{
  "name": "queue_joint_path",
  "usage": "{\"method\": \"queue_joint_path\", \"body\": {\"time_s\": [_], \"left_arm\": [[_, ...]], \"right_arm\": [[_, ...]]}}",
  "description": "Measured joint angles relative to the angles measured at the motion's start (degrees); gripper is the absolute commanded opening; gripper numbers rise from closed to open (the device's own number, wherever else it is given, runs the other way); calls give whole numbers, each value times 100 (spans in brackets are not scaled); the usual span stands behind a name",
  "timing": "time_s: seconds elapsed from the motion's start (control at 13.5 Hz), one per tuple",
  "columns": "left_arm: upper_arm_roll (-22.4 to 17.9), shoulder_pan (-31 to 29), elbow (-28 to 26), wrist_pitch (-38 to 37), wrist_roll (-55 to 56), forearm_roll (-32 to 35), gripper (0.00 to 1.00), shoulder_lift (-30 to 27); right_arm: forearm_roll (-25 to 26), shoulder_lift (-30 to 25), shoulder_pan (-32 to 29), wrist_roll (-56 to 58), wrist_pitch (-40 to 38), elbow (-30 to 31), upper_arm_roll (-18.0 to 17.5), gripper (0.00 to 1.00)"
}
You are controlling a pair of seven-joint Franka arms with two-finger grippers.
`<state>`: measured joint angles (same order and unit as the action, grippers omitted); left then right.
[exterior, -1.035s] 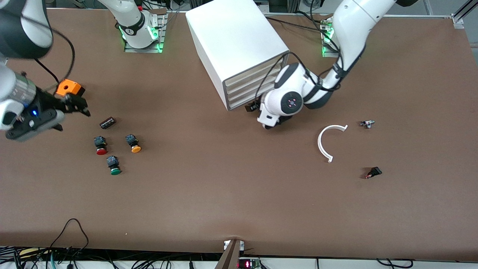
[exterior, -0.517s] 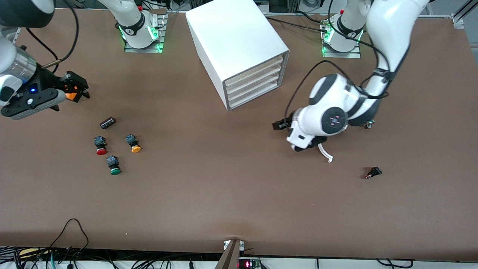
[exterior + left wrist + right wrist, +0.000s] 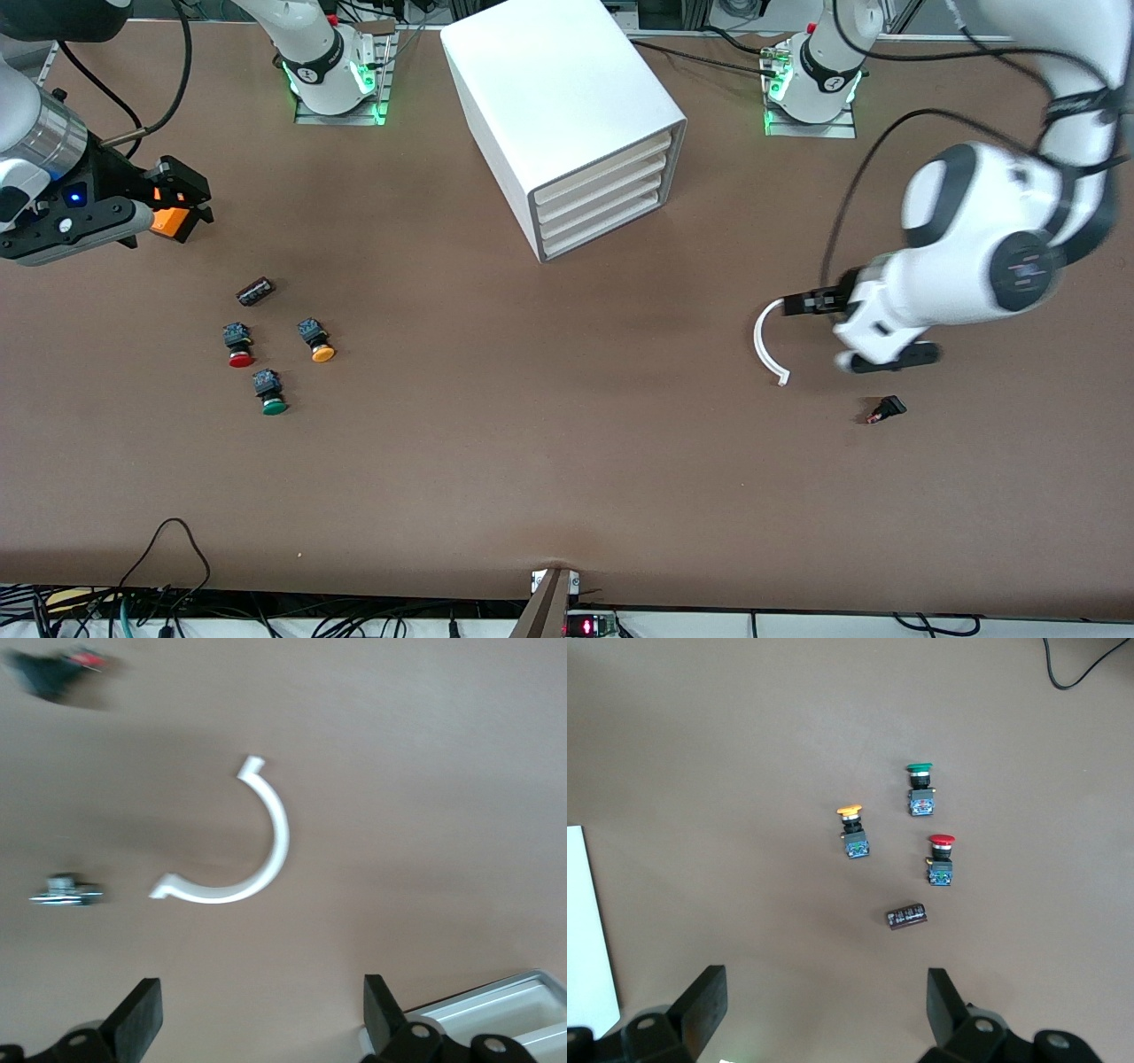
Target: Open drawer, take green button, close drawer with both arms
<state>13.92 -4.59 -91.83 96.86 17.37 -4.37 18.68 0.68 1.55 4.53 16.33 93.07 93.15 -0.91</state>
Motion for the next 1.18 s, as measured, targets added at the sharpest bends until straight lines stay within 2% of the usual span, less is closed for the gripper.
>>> {"method": "queue_joint_path", "body": {"time_s": [0.22, 0.44, 0.81, 1.18], "left_arm": [[-560, 15, -41, -409, -468, 8, 100, -539], [-845, 11, -323, -544, -733, 232, 100, -1104], [-933, 20, -822, -574, -788, 670, 100, -1728], [-954, 17, -891, -688, -1016, 710, 100, -2155]], "right_arm": [[0, 0, -2, -4, 0, -25, 4, 100], [0, 1, -2, -132, 15, -25, 4, 100], [-46, 44, -11, -269, 60, -136, 15, 100], [-48, 48, -46, -270, 60, -173, 21, 100]]}}
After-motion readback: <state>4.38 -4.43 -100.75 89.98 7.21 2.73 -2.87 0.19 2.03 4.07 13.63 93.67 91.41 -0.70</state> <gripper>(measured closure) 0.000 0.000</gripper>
